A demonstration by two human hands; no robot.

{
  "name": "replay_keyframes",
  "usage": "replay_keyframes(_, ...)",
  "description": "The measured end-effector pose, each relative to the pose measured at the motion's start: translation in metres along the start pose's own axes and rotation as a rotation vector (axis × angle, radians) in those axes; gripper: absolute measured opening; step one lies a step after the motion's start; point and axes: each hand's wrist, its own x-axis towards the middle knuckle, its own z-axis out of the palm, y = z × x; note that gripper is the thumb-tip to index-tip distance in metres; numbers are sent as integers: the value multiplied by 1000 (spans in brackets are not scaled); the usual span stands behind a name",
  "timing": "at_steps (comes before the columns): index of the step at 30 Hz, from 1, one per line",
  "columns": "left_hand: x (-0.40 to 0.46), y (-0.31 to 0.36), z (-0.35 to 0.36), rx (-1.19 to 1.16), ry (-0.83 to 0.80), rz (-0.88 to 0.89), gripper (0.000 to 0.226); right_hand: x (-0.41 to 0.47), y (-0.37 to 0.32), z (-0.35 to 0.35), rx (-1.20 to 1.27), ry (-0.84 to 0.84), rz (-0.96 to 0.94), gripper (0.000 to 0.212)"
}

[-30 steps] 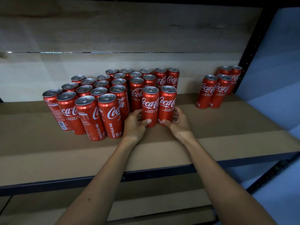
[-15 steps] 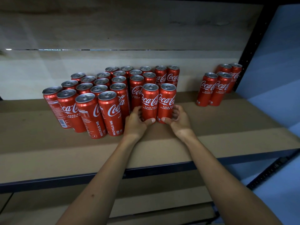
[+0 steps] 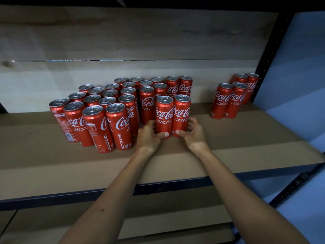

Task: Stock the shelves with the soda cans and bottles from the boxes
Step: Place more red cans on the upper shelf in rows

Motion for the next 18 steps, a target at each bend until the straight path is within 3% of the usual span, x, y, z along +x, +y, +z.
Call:
replay_keyframes(6, -5, 19, 49, -51, -41, 19, 70, 4, 7, -47, 19, 65, -7, 65)
replay_keyframes(18, -7, 81, 204, -49, -227, 7, 66, 15, 26, -211, -79, 217, 49, 67)
